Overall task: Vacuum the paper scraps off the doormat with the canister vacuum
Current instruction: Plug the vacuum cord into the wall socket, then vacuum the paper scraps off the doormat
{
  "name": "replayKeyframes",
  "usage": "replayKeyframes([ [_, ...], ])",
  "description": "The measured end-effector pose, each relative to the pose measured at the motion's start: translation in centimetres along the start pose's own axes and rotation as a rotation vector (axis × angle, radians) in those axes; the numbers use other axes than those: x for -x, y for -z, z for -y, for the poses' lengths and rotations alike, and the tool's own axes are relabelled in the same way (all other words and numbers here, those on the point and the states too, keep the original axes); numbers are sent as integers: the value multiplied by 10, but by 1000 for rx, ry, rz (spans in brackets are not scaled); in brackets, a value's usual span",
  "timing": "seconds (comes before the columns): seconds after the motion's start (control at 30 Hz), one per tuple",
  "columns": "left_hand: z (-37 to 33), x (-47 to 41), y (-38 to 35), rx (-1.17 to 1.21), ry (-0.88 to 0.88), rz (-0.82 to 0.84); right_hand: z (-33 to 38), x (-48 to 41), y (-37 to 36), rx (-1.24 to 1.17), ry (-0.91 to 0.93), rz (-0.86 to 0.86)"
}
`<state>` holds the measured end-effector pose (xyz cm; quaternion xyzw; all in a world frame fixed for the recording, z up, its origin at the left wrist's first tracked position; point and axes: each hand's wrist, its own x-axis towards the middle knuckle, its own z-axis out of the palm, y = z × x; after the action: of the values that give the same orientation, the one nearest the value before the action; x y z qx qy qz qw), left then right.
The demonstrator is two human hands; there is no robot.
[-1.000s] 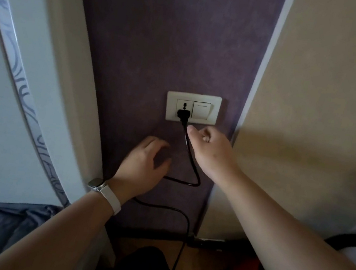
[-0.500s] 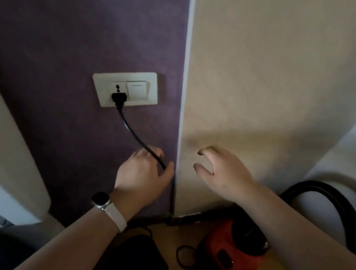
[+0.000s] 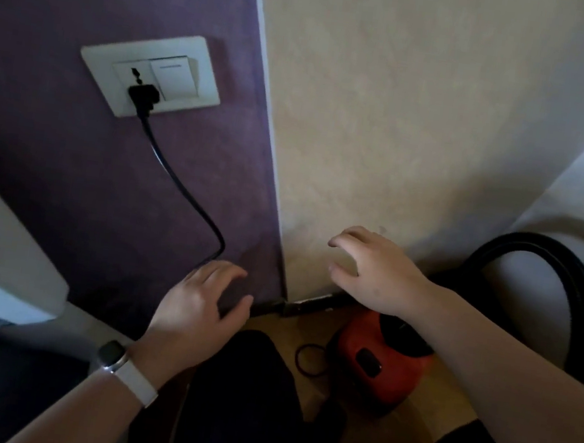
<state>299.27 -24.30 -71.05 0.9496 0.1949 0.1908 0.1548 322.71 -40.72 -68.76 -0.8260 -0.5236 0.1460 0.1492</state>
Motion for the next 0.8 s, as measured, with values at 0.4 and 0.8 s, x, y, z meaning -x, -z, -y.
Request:
replayKeyframes([
  [0.4,-70,-74,-105,-4,-168,457,-69,56,-30,118,-156,49],
  [0.8,-149,-91,-225,93,-525,757,-132,173,-74,212,-615,81],
])
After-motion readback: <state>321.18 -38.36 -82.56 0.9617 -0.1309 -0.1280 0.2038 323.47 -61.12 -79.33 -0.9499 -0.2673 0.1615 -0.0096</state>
